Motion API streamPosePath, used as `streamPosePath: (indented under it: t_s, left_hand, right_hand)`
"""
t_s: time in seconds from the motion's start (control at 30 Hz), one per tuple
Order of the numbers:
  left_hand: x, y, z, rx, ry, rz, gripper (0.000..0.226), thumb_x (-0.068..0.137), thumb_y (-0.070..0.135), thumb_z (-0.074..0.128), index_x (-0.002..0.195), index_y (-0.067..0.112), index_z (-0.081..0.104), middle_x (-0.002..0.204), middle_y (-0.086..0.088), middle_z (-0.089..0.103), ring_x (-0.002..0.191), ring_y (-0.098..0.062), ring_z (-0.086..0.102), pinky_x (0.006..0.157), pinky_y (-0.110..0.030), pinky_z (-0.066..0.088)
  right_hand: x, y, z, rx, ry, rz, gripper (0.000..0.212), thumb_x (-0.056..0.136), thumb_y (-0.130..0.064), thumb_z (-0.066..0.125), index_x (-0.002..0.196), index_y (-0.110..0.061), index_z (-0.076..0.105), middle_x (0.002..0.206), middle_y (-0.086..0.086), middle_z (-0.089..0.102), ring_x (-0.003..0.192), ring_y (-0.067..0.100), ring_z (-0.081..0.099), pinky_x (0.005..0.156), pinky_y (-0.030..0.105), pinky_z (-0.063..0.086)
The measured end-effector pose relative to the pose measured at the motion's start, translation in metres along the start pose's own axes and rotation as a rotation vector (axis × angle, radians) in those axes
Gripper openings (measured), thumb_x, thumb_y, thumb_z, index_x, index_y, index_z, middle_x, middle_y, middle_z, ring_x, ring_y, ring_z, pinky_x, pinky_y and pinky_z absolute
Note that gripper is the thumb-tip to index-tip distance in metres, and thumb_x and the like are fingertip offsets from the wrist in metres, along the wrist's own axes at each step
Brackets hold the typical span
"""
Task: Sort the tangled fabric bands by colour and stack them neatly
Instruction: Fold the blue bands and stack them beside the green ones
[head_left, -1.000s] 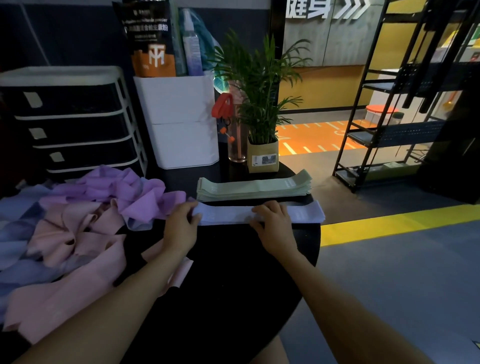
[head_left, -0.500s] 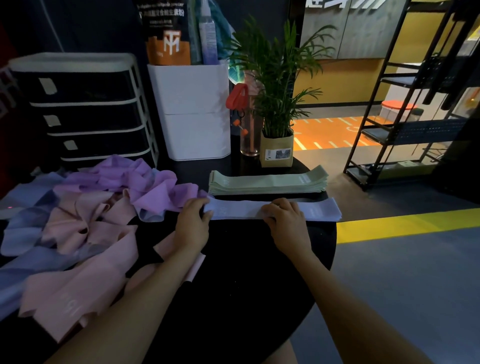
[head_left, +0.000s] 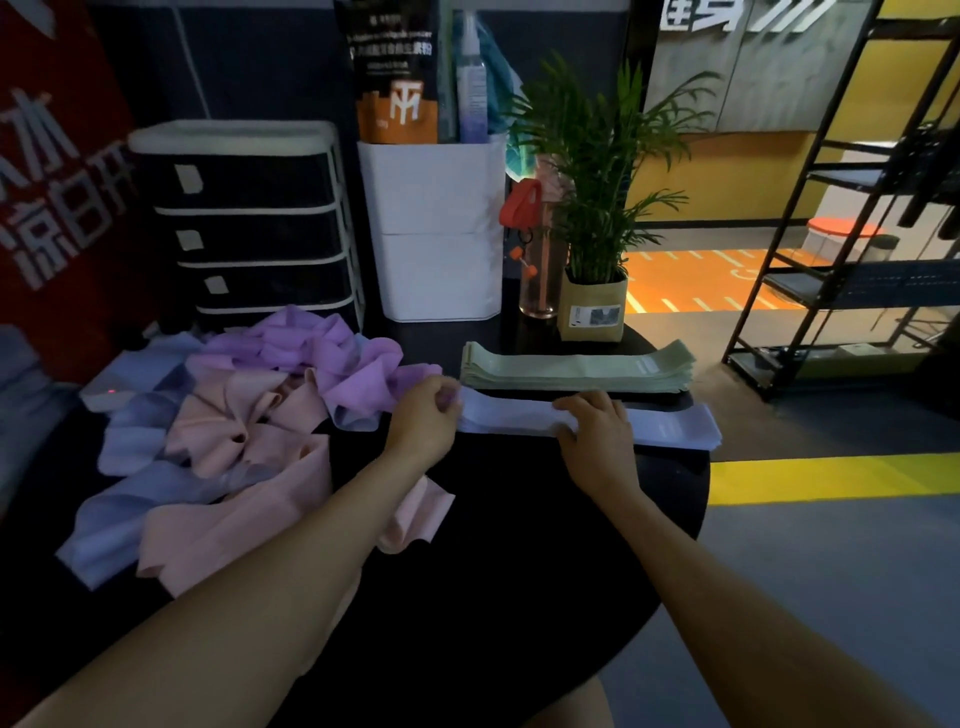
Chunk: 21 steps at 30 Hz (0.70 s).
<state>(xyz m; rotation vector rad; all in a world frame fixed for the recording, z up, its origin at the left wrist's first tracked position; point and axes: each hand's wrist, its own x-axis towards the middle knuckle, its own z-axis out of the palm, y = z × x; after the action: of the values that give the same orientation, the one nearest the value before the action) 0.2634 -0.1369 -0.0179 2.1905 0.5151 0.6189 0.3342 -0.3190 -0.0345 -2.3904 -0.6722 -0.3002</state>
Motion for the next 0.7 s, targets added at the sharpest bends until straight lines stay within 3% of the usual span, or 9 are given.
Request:
streamPosePath:
  t_s: [0.13,0.27,0.5,0.6,0.7]
  left_hand:
    - [-0.004,0.005,-0.031,-0.024,0.024,0.029,0.026,0.088,0.001,0.056,0.114,0.002,0.062,0.108,-0.007,0.065,0.100,-0.020,0.060,0.083,-0.013,0.041]
    - [-0.018,-0.003,-0.070,0.050,0.053,0.095,0.025,0.087,0.000,0.057,0.112,0.002,0.063,0.106,-0.001,0.058,0.097,-0.012,0.055,0.075,-0.007,0.034]
    - [-0.042,-0.043,-0.149,0.154,0.193,-0.029,0.016,0.086,0.009,0.059,0.099,0.007,0.066,0.095,-0.002,0.064,0.087,-0.016,0.058,0.075,-0.025,0.042]
    - [-0.055,-0.064,-0.171,0.198,0.256,-0.065,0.018,0.086,0.006,0.058,0.102,0.003,0.066,0.095,0.000,0.059,0.087,-0.013,0.053,0.067,-0.014,0.035]
    - [-0.066,-0.089,-0.190,0.243,0.216,-0.104,0.018,0.086,0.006,0.058,0.100,0.006,0.068,0.095,0.004,0.060,0.087,-0.012,0.056,0.058,-0.007,0.033]
  right_hand:
    - [0.007,-0.045,0.007,0.045,-0.032,-0.079,0.033,0.090,-0.014,0.056,0.123,-0.012,0.058,0.122,0.009,0.053,0.117,0.027,0.042,0.098,0.035,0.037]
    - [0.007,-0.095,0.020,0.124,-0.096,-0.177,0.031,0.089,-0.011,0.057,0.120,-0.010,0.060,0.118,0.013,0.054,0.114,0.031,0.044,0.094,0.036,0.037]
    - [-0.002,-0.174,0.051,0.190,-0.203,-0.345,0.025,0.086,-0.011,0.057,0.110,-0.007,0.066,0.116,0.017,0.057,0.108,0.034,0.050,0.091,0.035,0.036]
    - [-0.005,-0.205,0.063,0.233,-0.264,-0.406,0.020,0.083,-0.014,0.057,0.097,-0.009,0.070,0.099,0.018,0.062,0.092,0.035,0.058,0.078,0.039,0.046]
    - [-0.012,-0.228,0.076,0.205,-0.333,-0.464,0.022,0.080,-0.010,0.062,0.100,-0.007,0.070,0.104,0.015,0.065,0.097,0.032,0.057,0.083,0.034,0.042]
